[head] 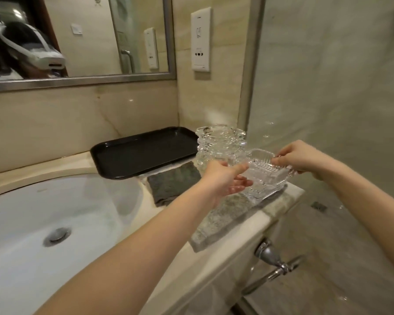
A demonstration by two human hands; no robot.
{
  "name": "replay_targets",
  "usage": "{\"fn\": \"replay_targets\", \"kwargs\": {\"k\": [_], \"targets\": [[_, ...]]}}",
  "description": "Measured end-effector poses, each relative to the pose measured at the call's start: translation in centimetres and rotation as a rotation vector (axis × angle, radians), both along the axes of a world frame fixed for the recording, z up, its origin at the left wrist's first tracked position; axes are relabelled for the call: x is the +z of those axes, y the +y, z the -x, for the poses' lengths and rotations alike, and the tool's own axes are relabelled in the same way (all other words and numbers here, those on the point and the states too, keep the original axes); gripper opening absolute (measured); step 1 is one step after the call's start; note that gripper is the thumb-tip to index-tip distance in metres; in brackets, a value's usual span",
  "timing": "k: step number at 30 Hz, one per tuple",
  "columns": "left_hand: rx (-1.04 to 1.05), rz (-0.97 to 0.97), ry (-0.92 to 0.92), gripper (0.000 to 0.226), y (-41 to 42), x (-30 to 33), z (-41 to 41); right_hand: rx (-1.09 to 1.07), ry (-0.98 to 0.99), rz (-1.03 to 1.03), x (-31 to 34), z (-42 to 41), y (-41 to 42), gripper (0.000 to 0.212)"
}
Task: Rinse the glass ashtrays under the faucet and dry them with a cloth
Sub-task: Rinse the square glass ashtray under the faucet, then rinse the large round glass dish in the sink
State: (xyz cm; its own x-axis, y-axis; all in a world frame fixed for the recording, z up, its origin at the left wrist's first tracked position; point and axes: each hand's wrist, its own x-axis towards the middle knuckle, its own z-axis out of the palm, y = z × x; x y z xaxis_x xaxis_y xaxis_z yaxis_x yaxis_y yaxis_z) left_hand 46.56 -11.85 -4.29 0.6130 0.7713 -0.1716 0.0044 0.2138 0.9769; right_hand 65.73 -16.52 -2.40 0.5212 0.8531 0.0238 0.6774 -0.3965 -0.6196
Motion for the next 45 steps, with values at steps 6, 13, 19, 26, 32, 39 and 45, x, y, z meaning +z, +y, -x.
{"fn": "replay_targets", "kwargs": {"k": [6, 13, 19, 26, 32, 39, 45], "targets": [[0.133, 0.031, 0.029, 0.056, 0.7, -1.7, -1.4, -0.038, -0.033, -0.098, -1.8, 0.1, 0.5, 0.018], [0.213, -0.122, 0.136, 0.027, 1.9, -2.6, -1.3, 0.003, -0.01, -0.049, -1.8, -0.1, 0.6, 0.035], [0.275, -0.382, 0.205, 0.012, 2.6, -1.5, 0.8, 0.088, -0.296, -0.243, 0.7, 3.4, 0.8, 0.03], [0.439, -0.715, 0.346, 0.008, 3.6, 1.5, 8.9, 0.423, -0.326, -0.452, 2.1, 14.3, 4.7, 0.02], [0.677, -0.764, 0.503, 0.021, 3.3, 1.6, 21.2, 0.697, -0.072, -0.448, 1.0, 27.5, 8.6, 0.021], [0.882, -0.73, 0.779, 0.028, 0.0, 1.6, 36.8, 1.003, 0.085, -0.361, -0.2, 41.8, 9.8, 0.024], [1.01, -0.692, 0.981, 0.025, -4.0, 2.1, 46.2, 1.225, 0.098, -0.227, -0.9, 51.0, 9.3, 0.024]]}}
